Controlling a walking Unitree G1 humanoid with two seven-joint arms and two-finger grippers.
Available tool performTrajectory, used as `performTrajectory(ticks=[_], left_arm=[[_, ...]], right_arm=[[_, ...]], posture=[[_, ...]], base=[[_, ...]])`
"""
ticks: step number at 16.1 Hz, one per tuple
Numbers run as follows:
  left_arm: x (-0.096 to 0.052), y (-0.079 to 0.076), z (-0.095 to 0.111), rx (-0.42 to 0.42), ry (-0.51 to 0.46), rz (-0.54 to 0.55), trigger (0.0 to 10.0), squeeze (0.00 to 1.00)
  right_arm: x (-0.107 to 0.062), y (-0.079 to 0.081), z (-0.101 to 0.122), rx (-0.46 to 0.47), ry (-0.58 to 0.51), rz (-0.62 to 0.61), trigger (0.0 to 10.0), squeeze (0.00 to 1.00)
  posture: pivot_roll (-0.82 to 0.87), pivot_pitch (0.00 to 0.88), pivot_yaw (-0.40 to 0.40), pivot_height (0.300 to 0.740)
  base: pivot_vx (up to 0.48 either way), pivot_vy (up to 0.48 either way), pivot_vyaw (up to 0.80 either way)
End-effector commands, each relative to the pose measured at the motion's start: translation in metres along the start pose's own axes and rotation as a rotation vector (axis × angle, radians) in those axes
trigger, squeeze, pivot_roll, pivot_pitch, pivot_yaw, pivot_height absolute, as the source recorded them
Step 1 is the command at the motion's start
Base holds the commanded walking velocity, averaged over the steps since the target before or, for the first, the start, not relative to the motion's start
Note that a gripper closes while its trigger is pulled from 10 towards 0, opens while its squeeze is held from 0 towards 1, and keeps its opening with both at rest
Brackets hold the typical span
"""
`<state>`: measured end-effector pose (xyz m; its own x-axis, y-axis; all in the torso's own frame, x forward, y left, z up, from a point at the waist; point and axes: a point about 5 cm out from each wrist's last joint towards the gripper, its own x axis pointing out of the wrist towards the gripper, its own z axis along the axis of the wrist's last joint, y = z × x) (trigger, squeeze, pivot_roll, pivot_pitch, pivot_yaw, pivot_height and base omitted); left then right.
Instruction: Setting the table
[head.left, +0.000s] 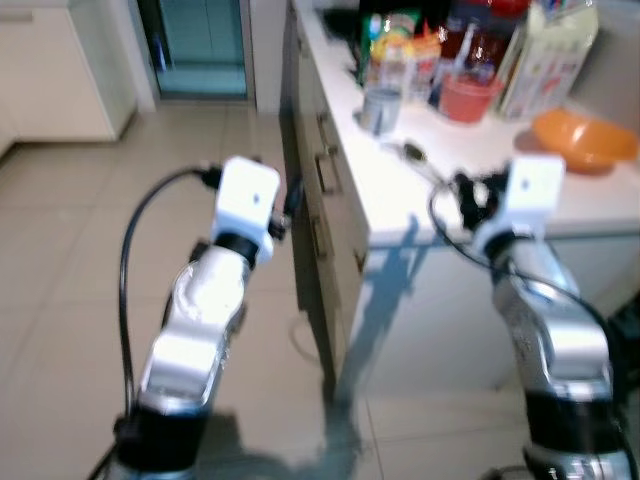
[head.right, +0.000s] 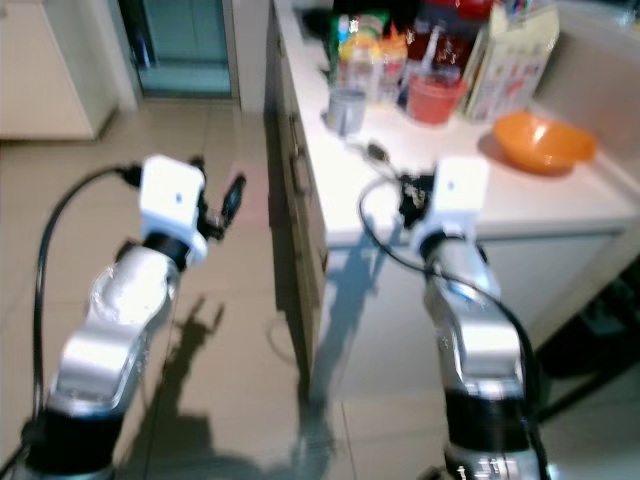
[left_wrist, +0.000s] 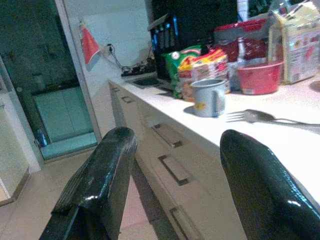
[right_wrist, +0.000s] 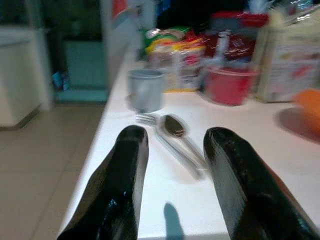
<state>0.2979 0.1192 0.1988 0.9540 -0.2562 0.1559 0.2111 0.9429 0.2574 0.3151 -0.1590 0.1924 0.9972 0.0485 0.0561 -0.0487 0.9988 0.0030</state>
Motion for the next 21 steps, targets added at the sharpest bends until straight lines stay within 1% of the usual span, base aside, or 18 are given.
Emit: performTrajectory(ticks=[1, 3, 6, 8, 9, 10, 11, 14, 16, 17, 18, 19, 21], left_arm=[[0.001, 0.0, 0.004, 0.004, -0.014, -0.005, 10.0, 0.0], [0.001, -0.001, 0.004, 0.004, -0.015, -0.012, 10.0, 0.0], [0.002, -0.002, 0.004, 0.011, -0.013, -0.021, 10.0, 0.0], [0.003, 0.001, 0.004, 0.015, -0.015, -0.016, 10.0, 0.0], [0.003, 0.001, 0.004, 0.015, -0.016, -0.016, 10.0, 0.0], [0.003, 0.001, 0.004, 0.018, -0.014, -0.017, 10.0, 0.0], [0.003, 0.001, 0.003, 0.019, -0.013, -0.019, 10.0, 0.0], [0.003, 0.001, 0.003, 0.021, -0.012, -0.022, 10.0, 0.0], [0.003, 0.002, 0.003, 0.022, -0.012, -0.018, 10.0, 0.0], [0.001, 0.002, 0.007, -0.025, -0.04, -0.019, 10.0, 0.0], [0.002, 0.002, 0.006, -0.023, -0.029, -0.021, 10.0, 0.0], [0.002, 0.002, 0.005, -0.012, -0.03, -0.017, 10.0, 0.0], [0.002, 0.002, 0.005, -0.002, -0.029, -0.003, 10.0, 0.0]], right_arm=[[0.002, -0.007, 0.001, -0.038, 0.004, -0.014, 10.0, 0.0], [0.002, -0.008, 0.001, -0.057, 0.009, -0.003, 10.0, 0.0], [0.005, -0.007, 0.0, -0.092, 0.027, 0.053, 10.0, 0.0], [0.011, -0.004, 0.001, -0.106, 0.033, 0.126, 10.0, 0.0], [0.012, -0.002, 0.004, -0.086, 0.029, 0.168, 10.0, 0.0], [0.012, 0.0, 0.005, -0.081, 0.028, 0.209, 10.0, 0.92], [0.012, 0.001, 0.004, -0.08, 0.036, 0.232, 10.0, 1.0], [0.013, 0.002, 0.004, -0.084, 0.049, 0.267, 10.0, 1.0], [0.014, 0.0, 0.004, -0.115, 0.063, 0.276, 10.0, 1.0], [0.015, -0.007, 0.006, -0.156, 0.06, 0.206, 10.0, 1.0], [0.017, -0.012, 0.007, -0.166, 0.066, 0.16, 10.0, 0.95], [0.016, -0.013, 0.011, -0.143, 0.041, 0.122, 10.0, 0.0], [0.013, -0.01, 0.016, -0.092, -0.014, 0.099, 10.0, 0.0]], posture=[[0.02, 0.0, -0.049, 0.74], [0.02, 0.0, -0.047, 0.74], [0.02, 0.0, -0.046, 0.74], [0.02, 0.0, -0.045, 0.74], [0.02, 0.0, -0.045, 0.74], [0.02, 0.0, -0.044, 0.74], [0.02, 0.0, -0.044, 0.74], [0.02, 0.0, -0.043, 0.74], [0.02, 0.0, -0.043, 0.74], [0.03, 0.0, -0.04, 0.74], [0.02, 0.0, -0.037, 0.74], [0.02, 0.0, -0.034, 0.74], [0.02, 0.0, -0.034, 0.74]], base=[[0.382, 0.0, 0.0], [0.381, 0.0, 0.0], [0.384, 0.0, 0.0], [0.382, 0.0, 0.0], [0.382, 0.0, 0.0], [0.382, 0.0, 0.0], [0.386, 0.0, 0.0], [0.381, 0.0, 0.0], [0.354, 0.0, 0.0], [0.0, 0.0, 0.0], [0.0, 0.0, 0.0], [0.0, 0.0, 0.0], [0.0, 0.0, 0.0]])
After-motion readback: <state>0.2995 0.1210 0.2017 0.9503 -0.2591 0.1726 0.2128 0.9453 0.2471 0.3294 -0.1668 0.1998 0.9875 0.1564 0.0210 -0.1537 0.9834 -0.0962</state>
